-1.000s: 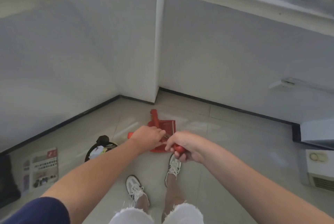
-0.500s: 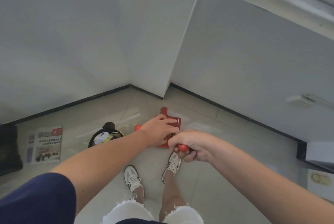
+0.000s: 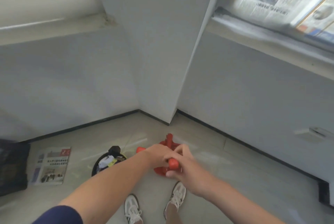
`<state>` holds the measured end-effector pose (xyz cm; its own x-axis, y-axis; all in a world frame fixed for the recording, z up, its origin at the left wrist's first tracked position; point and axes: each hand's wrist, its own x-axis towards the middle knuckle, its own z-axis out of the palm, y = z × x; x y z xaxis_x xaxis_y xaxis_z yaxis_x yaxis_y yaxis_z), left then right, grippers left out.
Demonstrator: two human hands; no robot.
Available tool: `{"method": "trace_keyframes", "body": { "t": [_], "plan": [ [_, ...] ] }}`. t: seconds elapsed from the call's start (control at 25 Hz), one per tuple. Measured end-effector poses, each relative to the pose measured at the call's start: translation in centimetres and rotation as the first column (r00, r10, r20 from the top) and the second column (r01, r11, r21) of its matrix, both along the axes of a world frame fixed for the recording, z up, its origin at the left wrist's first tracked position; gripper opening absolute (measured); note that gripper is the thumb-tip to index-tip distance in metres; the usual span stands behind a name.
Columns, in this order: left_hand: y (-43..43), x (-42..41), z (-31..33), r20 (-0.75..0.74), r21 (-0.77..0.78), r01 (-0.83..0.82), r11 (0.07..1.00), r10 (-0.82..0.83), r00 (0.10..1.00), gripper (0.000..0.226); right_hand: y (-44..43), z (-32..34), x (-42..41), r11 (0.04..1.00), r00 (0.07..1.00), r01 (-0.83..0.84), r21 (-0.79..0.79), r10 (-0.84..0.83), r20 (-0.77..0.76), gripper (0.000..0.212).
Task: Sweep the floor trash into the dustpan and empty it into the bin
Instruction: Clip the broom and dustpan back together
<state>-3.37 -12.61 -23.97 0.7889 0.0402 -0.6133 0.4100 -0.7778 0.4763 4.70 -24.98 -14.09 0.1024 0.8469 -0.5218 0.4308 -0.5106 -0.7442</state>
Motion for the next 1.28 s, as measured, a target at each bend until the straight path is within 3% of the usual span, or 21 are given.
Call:
{"method": "trace_keyframes", "body": {
  "t": [0.08,0.16,0.24,0.48,0.56,0.72,0.8,0.92,1.0,1.12,1.28],
  "plan": [
    [0.8,0.4,1.9,-0.018,-0.060,-0.116,0.991,0.116,0.993,0.025,1.3,0.7,1.0,0.997,0.998,-0.020,0.070,0.016,0.057,0.020],
    [2.6,0.4,3.4,0.080,-0.125,-0.215,0.969,0.225,0.971,0.016,3.3,2.4,2.0,0.991,0.983,-0.061,0.123,0.038,0.182,0.021],
    [5.2,0.1,5.2,0.113,-0.161,-0.279,0.947,0.298,0.948,0.007,5.4,4.7,2.7,0.971,0.987,-0.033,0.239,-0.007,0.162,0.020],
    [10.9,1.3,16.1,0.101,0.035,-0.379,0.925,0.374,0.922,0.024,11.7,11.9,3.4,0.830,0.985,-0.002,0.558,-0.094,0.143,0.013],
    [11.9,2.2,20.4,0.146,0.054,-0.434,0.899,0.423,0.894,0.014,13.7,14.4,4.0,0.786,0.982,0.028,0.617,-0.139,0.132,0.016],
    [14.4,3.9,28.0,0.347,0.129,-0.655,0.745,0.585,0.733,0.015,18.7,19.5,5.4,0.718,0.972,0.113,0.687,-0.222,0.072,0.006],
    [16.4,4.7,28.8,0.363,0.057,-0.751,0.658,0.687,0.630,0.019,21.4,20.7,5.5,0.722,0.964,0.154,0.674,-0.259,0.056,0.009],
    [20.0,5.7,28.2,0.350,0.025,-0.818,0.575,0.761,0.546,0.021,25.4,20.6,5.5,0.721,0.937,0.240,0.650,-0.348,0.040,0.015],
    [22.0,6.7,27.6,0.352,0.067,-0.787,0.613,0.724,0.593,0.021,27.8,20.0,5.9,0.728,0.913,0.291,0.621,-0.405,0.048,0.016],
    [25.0,8.4,26.2,0.360,0.329,-0.585,0.741,0.474,0.804,0.024,30.6,19.1,6.8,0.740,0.876,0.347,0.577,-0.475,0.083,0.018],
    [27.7,9.7,24.3,0.305,0.390,-0.453,0.802,0.352,0.885,0.023,32.6,18.2,6.9,0.739,0.837,0.378,0.557,-0.530,0.136,0.017]
  ]
}}
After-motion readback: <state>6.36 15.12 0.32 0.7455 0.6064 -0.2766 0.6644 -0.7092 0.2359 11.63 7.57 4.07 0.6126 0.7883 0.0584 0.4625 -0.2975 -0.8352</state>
